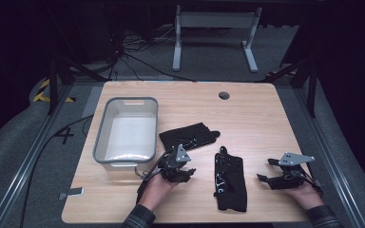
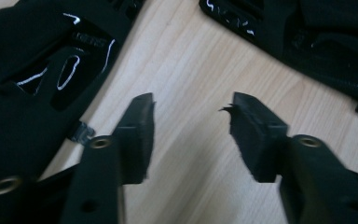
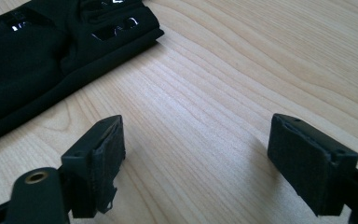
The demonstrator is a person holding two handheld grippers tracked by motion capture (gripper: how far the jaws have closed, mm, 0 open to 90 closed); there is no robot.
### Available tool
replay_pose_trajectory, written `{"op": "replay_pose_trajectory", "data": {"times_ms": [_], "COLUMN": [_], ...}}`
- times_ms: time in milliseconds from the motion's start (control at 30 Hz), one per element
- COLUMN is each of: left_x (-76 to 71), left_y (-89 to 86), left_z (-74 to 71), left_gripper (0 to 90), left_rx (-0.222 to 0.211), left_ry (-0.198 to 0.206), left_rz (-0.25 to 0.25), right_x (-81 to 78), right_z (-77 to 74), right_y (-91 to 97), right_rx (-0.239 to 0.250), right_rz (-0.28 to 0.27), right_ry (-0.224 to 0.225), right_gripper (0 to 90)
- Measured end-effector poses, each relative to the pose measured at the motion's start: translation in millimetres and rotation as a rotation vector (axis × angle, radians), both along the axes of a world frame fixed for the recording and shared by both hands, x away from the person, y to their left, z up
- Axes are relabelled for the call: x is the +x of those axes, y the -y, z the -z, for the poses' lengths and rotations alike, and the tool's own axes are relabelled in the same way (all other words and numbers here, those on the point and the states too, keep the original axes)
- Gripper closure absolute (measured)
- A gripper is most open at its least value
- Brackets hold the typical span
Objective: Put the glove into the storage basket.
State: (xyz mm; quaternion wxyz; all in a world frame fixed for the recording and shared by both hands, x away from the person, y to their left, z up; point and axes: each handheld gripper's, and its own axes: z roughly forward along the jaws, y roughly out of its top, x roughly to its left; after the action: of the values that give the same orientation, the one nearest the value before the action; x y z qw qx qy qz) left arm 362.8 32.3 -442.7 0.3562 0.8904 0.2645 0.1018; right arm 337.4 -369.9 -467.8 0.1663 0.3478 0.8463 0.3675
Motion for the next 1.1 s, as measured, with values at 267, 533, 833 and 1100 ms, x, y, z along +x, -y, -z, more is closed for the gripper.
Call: {"op": "replay_pose_trajectory", "data": {"times_ms": [267, 533, 833, 1100], "left_x": [20.1, 41.6, 63.6, 73.5], "left_y": [16.7, 21.9, 30.3, 33.6], "left_z": [-9.7, -13.5, 0.4, 4.7], "left_gripper": [82.3, 89.5, 89.5, 89.5], "left_rx": [0.017, 0.052, 0.109, 0.149], "left_ry": [-0.004, 0.004, 0.003, -0.007], "left_rz": [-0.020, -0.103, -0.181, -0.221], "right_x": [0.1, 0.2, 0.2, 0.3], "right_z": [0.1, 0.2, 0.2, 0.2], "right_y": [-0.2, -0.2, -0.3, -0.2], "right_rx": [-0.001, -0.001, -0.001, -0.001], "right_rz": [-0.004, -0.005, -0.007, -0.008], "right_ry": [-0.001, -0.001, -0.003, -0.004], "right_gripper": [18.2, 17.9, 17.5, 17.3]}}
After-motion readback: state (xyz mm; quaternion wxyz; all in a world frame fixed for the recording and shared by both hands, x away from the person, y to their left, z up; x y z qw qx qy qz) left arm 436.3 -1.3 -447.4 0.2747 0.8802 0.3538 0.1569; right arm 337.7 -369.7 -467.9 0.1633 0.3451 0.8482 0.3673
